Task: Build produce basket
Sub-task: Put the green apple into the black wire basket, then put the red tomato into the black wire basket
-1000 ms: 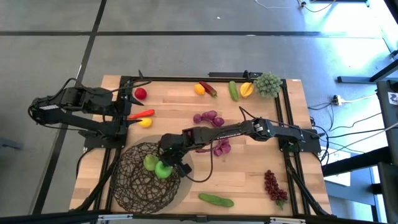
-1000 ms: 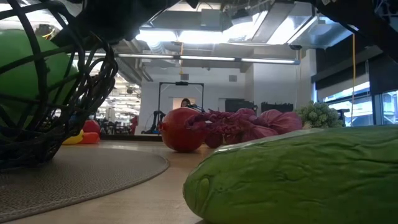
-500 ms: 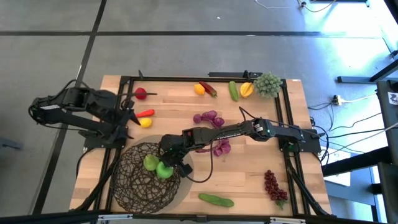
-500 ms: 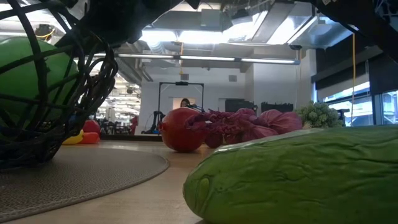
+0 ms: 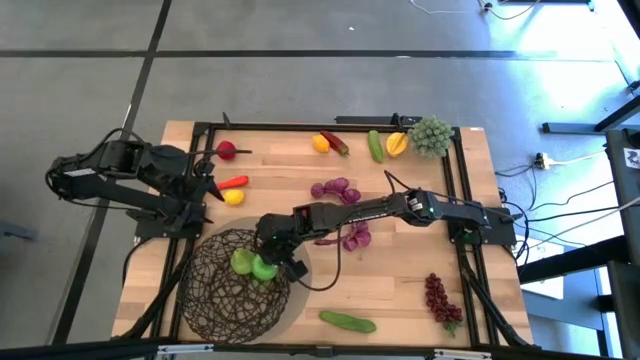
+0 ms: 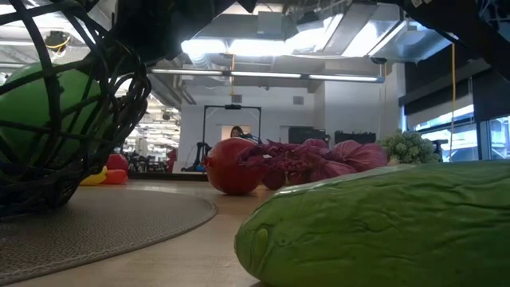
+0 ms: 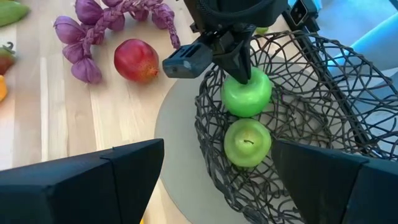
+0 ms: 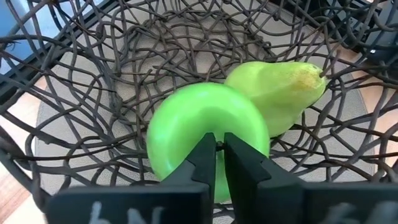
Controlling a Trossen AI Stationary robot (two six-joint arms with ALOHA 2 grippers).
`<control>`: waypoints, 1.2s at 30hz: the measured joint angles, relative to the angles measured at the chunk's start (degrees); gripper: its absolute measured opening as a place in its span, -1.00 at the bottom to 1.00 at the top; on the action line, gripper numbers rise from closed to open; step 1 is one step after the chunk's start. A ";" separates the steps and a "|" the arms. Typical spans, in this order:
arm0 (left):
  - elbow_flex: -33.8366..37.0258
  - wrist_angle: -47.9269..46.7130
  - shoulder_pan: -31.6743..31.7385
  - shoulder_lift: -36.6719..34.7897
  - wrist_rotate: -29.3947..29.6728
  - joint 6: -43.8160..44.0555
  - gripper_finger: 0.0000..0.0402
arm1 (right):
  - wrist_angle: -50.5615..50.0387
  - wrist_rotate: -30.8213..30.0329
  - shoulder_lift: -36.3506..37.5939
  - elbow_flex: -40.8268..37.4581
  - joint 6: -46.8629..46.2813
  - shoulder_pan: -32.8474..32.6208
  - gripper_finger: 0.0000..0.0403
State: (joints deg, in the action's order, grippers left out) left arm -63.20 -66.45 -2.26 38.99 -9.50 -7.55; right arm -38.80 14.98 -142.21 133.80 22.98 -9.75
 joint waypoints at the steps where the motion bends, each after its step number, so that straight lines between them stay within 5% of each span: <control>1: 0.00 0.02 0.00 0.01 0.00 0.03 0.45 | 0.05 0.00 0.01 0.00 0.00 -0.01 -0.84; 21: 0.00 -0.03 0.00 -0.01 0.00 1.52 0.45 | 1.17 -0.97 0.15 1.07 -0.27 0.11 -0.68; 30: 0.00 -0.20 0.00 -0.14 0.17 2.44 0.45 | -1.22 -11.18 6.46 0.87 -2.56 0.38 -0.68; 36: 0.00 -0.39 0.00 -0.01 8.34 9.37 0.45 | -5.76 -21.17 13.17 1.14 -8.32 1.19 -0.68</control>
State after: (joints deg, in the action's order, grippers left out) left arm -63.20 -66.84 -2.26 38.98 -1.16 1.83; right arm -44.56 -6.19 -129.04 134.93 14.66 -8.56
